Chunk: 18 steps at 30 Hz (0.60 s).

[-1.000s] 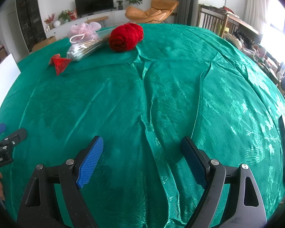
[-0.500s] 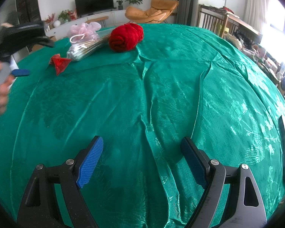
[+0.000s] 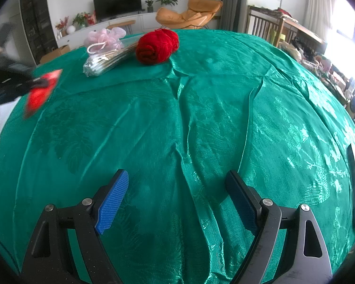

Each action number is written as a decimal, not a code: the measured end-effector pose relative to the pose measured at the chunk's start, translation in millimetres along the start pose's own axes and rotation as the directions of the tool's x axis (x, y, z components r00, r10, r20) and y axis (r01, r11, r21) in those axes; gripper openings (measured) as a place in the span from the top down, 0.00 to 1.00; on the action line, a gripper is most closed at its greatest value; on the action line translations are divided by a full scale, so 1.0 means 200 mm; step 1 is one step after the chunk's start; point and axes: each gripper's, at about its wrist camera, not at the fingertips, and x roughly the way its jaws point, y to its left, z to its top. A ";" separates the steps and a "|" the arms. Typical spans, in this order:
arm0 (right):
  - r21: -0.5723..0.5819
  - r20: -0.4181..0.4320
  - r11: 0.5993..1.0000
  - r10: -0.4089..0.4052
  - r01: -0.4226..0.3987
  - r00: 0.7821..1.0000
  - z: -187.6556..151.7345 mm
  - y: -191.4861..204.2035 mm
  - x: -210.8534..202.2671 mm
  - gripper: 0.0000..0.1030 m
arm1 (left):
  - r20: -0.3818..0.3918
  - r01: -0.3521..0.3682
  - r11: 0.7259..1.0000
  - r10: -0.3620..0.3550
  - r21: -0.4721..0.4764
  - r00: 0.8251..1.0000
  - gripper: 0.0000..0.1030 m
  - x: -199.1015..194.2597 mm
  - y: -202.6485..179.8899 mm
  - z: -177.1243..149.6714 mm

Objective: Organize soft objects
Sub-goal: 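Grasp the red snack packet with the left tool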

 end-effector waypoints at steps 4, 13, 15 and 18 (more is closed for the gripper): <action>0.000 0.000 1.000 0.001 -0.001 1.000 0.00 0.00 0.00 0.17 | -0.026 0.063 0.997 -0.062 0.047 0.998 0.90 -0.25 0.05 -0.18; -0.001 0.000 1.000 0.001 -0.001 1.000 0.00 0.00 0.00 0.17 | -0.113 0.127 0.986 -0.115 0.110 0.987 0.51 -0.38 0.08 -0.47; 0.000 0.000 1.000 0.001 -0.001 1.000 0.00 0.00 0.00 0.17 | -0.089 0.139 0.987 -0.132 0.078 0.987 0.20 -0.36 0.09 -0.49; 0.000 0.000 1.000 0.001 -0.001 1.000 0.00 0.00 0.00 0.17 | -0.055 0.126 0.988 -0.121 0.092 0.991 0.18 -0.35 0.08 -0.52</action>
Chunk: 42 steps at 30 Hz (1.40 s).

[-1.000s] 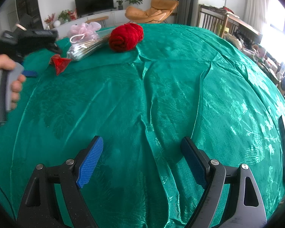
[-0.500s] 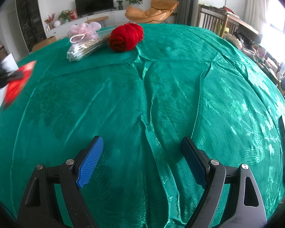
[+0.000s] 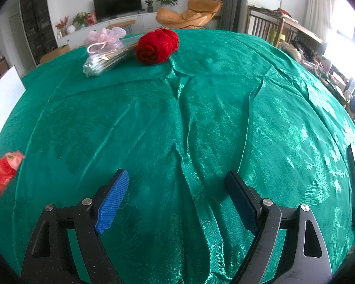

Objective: Organize soft objects
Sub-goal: 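Grasp the red snack packet with the left tool, then grasp the cotton swab bag with the right tool while the left tool holds the snack packet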

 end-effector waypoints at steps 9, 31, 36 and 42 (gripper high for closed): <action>0.000 0.000 1.000 0.000 0.000 1.000 0.00 0.00 0.00 0.17 | 0.041 -0.238 0.950 0.234 0.201 0.971 0.18 0.11 0.00 -0.12; -0.038 -0.087 0.992 0.113 -0.117 0.990 0.18 -0.03 0.07 0.16 | 0.092 -0.320 0.938 0.310 0.131 0.946 0.00 0.14 0.09 -0.11; 0.140 -0.056 0.954 0.274 -0.264 0.960 0.63 -0.02 0.18 0.16 | 0.094 -0.326 0.938 0.316 0.120 0.944 0.00 0.13 0.08 -0.11; 0.247 -0.124 0.909 0.374 -0.337 0.919 0.91 0.28 0.45 0.18 | 0.094 -0.326 0.938 0.316 0.121 0.944 0.00 0.13 0.08 -0.11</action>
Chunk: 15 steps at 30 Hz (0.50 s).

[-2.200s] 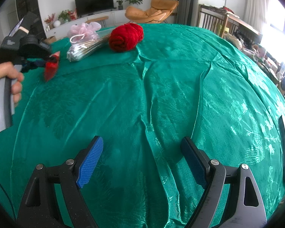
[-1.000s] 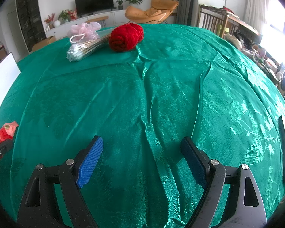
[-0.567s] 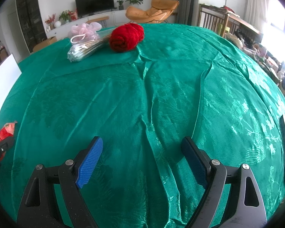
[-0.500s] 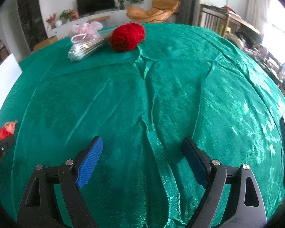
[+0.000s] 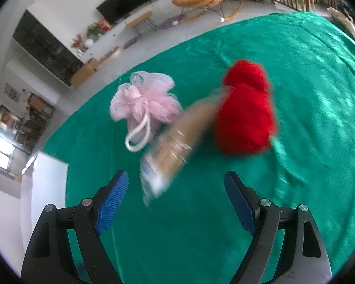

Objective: Organize soft objects
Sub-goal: 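Grasp the cotton swab bag with the right tool while the left tool holds the snack packet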

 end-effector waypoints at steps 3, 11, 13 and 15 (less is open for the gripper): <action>-0.003 -0.003 0.998 -0.065 0.065 0.998 0.03 0.07 0.13 0.25 | 0.000 0.000 1.000 0.000 0.000 1.000 0.00 0.00 0.00 0.00; -0.147 -0.018 0.988 0.039 -0.041 0.999 -0.17 0.04 -0.07 0.73 | 0.000 -0.002 1.000 0.002 -0.005 1.000 0.00 0.00 0.00 0.00; -0.189 -0.060 0.976 0.094 -0.104 0.994 -0.30 0.00 -0.17 0.73 | 0.000 -0.002 1.000 0.002 -0.005 1.000 0.00 0.00 0.00 0.00; -0.204 -0.126 0.964 0.150 -0.173 0.981 -0.47 -0.10 -0.28 0.73 | 0.000 -0.002 1.000 0.002 -0.005 1.000 0.00 0.00 0.00 0.00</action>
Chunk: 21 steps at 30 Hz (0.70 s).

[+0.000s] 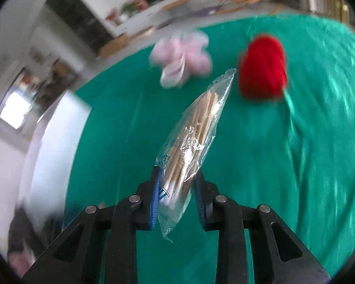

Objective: Organize soft objects
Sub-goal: 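Grasp the cotton swab bag with the right tool while the left tool holds the snack packet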

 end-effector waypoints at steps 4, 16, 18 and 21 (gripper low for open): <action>-0.011 -0.056 0.998 0.067 -0.067 0.996 -0.35 -0.15 -0.16 0.72 | 0.000 0.000 1.000 0.000 -0.001 1.000 0.00 0.00 0.00 0.00; 0.062 0.251 0.979 -0.204 0.194 0.946 -0.64 -0.16 -0.48 0.27 | 0.000 0.000 1.000 0.000 -0.001 1.000 0.00 0.00 0.00 0.00; 0.028 0.209 0.972 -0.233 0.232 0.950 -0.57 -0.05 -0.38 0.26 | 0.000 0.000 1.000 0.000 -0.001 1.000 0.00 0.00 0.00 0.00; -0.018 0.143 0.950 -0.305 0.310 0.942 -0.48 0.05 -0.20 0.26 | 0.000 0.000 1.000 0.000 -0.002 1.000 0.00 0.00 0.00 0.00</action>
